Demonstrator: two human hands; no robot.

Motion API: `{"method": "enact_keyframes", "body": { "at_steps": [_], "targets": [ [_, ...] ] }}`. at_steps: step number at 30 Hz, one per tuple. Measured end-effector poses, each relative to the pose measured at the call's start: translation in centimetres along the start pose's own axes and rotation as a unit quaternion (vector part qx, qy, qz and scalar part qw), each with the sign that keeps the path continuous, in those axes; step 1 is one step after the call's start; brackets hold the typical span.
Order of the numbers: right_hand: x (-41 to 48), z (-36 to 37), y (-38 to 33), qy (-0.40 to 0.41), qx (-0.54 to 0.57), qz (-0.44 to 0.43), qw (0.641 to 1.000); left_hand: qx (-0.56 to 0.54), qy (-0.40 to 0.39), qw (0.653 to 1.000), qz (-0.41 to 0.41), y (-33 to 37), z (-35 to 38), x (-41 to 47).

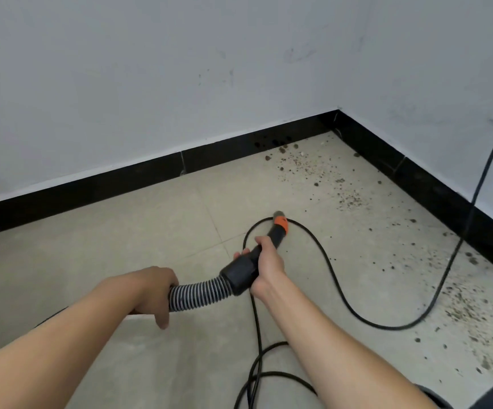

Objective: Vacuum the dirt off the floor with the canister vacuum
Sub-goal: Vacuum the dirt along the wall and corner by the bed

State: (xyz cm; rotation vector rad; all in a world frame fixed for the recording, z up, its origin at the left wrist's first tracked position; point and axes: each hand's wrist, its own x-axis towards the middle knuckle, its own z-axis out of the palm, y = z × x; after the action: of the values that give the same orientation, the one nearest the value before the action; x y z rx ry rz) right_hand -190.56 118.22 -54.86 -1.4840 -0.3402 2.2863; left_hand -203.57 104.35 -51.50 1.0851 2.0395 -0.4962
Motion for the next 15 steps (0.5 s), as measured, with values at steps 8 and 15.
{"method": "enact_keyframes", "body": {
  "at_steps": [8,15],
  "targets": [
    [0.0,-0.9,-1.4,-0.001,-0.08,-0.015,0.997,0.004,-0.008,1.0,0.022,1.4,0.0,-0.9],
    [-2.4,2.1,4.9,-0.035,-0.103,0.035,0.993,0.068,-0.092,0.991,-0.069,-3.1,1.2,-3.7]
  ]
}}
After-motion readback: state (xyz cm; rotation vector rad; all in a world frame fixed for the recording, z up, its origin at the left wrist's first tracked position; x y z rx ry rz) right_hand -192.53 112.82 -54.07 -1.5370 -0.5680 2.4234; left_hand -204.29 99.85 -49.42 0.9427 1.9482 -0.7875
